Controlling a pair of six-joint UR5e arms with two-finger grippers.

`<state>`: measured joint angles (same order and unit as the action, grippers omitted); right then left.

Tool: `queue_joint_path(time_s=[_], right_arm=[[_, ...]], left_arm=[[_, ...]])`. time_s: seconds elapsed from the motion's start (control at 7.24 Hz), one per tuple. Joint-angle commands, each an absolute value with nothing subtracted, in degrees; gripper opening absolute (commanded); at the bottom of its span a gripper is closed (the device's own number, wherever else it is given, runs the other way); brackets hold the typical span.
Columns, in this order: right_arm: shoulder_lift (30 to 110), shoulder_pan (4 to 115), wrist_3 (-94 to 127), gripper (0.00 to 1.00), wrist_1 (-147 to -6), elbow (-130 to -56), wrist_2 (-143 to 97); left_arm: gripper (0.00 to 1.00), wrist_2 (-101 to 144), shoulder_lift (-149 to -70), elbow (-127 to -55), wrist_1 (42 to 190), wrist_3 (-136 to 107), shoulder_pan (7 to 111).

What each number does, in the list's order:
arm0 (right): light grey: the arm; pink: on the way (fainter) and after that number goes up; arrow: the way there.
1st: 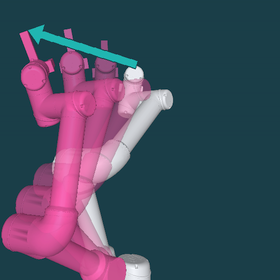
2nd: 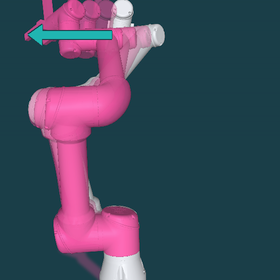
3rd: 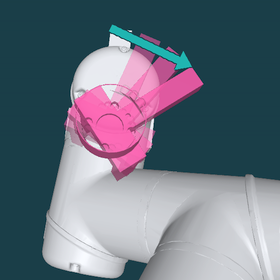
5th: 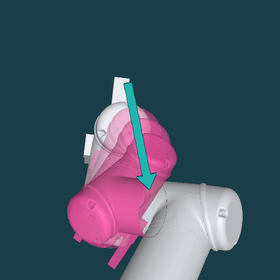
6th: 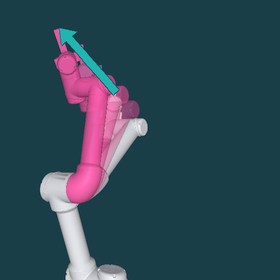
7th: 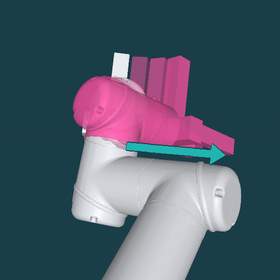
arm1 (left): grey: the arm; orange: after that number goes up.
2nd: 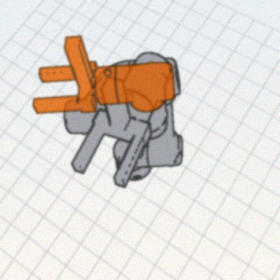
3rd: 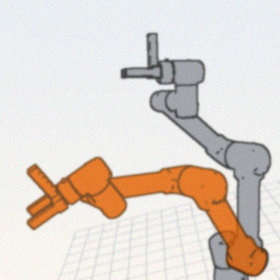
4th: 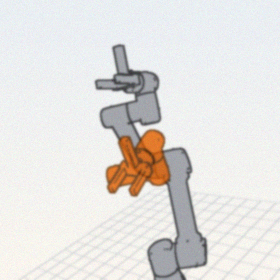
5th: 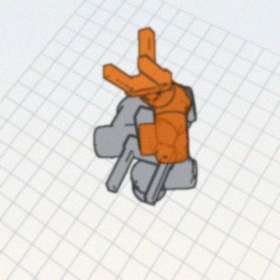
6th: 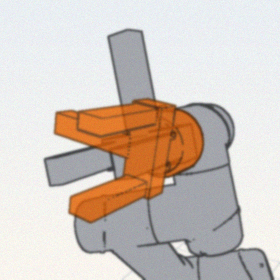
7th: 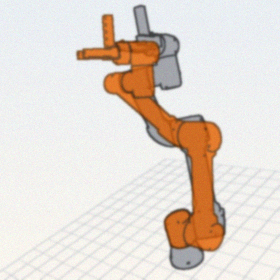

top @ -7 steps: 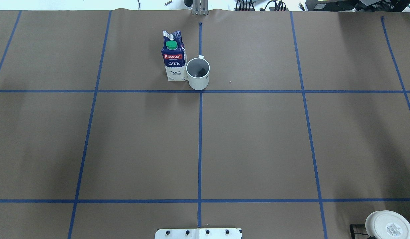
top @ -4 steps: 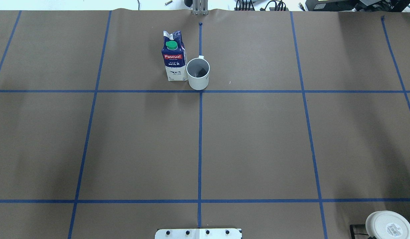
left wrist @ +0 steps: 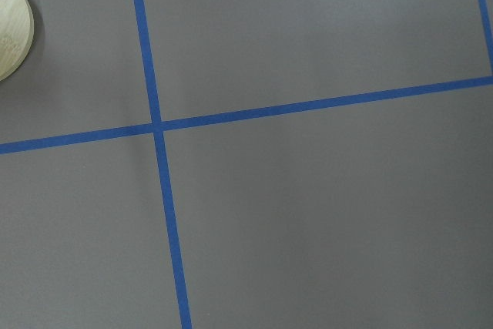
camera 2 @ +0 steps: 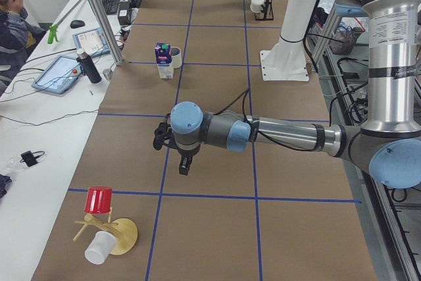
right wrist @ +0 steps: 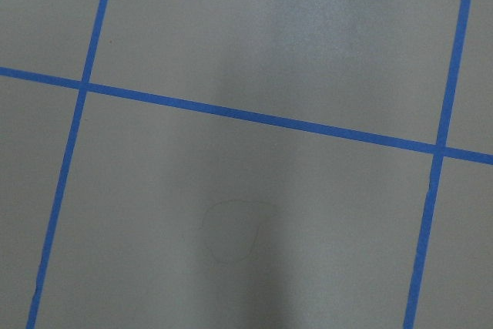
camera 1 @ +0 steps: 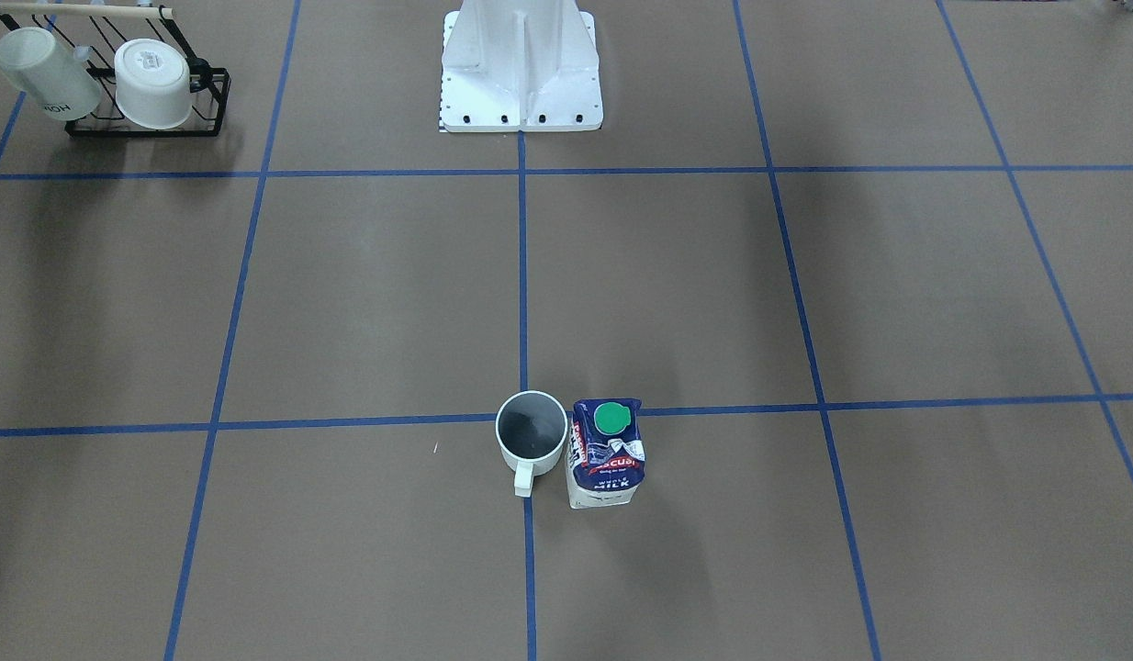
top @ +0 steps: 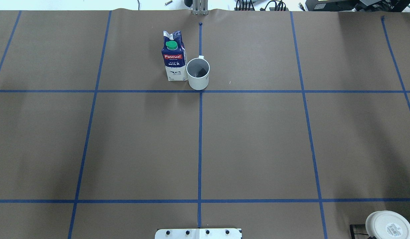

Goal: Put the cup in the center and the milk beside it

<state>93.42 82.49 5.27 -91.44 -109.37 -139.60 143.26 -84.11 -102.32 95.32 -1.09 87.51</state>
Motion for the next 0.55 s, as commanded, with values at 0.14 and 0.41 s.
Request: queue_joint_path(time_s=[0.14, 0.41], right_arm=[[94.04, 80.78, 5.36, 1.00, -91.85, -108.29, -139.57], [94.04, 79.90, 5.36, 1.00, -91.85, -108.02, -139.05]], left_arm=[[0.98, 143.26, -83.67, -102.74, 95.36, -1.05, 87.54], [0.98, 143.26, -83.67, -102.66, 95.36, -1.05, 87.54]])
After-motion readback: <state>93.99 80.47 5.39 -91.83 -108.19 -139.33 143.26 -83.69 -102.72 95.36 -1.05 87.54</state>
